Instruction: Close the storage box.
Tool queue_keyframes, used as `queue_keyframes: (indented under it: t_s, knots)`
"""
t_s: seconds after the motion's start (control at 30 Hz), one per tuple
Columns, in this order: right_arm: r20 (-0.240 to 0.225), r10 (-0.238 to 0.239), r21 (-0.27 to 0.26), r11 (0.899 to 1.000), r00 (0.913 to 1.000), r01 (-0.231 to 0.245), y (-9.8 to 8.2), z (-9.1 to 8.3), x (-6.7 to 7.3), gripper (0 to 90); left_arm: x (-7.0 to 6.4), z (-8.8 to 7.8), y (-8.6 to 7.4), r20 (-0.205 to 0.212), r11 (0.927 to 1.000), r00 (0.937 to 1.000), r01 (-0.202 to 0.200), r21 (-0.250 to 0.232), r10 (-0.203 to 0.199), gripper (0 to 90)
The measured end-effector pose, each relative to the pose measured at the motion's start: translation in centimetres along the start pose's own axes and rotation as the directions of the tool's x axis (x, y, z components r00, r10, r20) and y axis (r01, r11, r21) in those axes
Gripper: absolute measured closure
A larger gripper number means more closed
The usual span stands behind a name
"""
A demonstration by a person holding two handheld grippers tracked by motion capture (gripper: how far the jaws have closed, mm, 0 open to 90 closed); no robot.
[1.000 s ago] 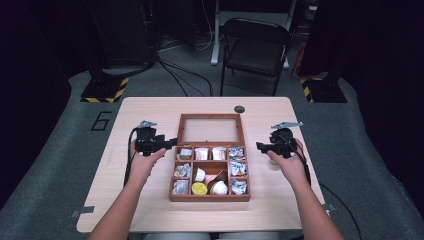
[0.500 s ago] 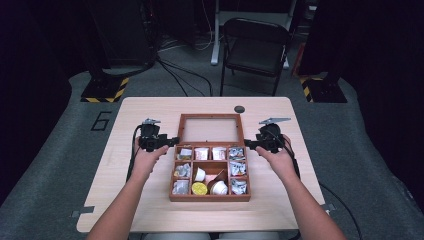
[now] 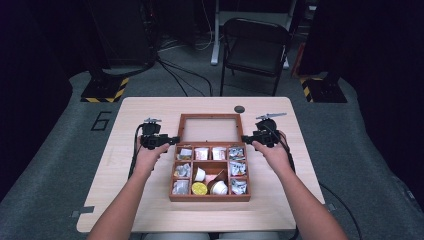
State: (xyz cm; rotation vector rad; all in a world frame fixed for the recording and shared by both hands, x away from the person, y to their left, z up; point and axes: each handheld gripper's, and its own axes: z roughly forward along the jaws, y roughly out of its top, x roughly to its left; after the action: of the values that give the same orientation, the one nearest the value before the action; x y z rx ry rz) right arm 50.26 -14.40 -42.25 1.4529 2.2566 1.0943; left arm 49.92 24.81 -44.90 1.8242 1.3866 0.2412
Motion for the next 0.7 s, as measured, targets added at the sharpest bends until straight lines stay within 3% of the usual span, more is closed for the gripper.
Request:
queue_keyframes:
  t_s: [0.23, 0.7]
  knots:
    - [-0.005, -0.015, 0.017, 1.000, 0.9999, 0.015, 0.4, 1.3, 0.3, 36.2, 0.2, 0.9, 0.2, -0.003, 0.9999, 1.0000, -0.008, 0.007, 0.008, 35.7]
    - [-0.001, 0.048, 0.072, 0.996, 0.9988, -0.048, 0.4, 4.4, 0.0, 32.3, 1.2, 3.2, 0.1, -0.030, 0.9974, 0.9975, 0.065, 0.032, -0.064, 34.2]
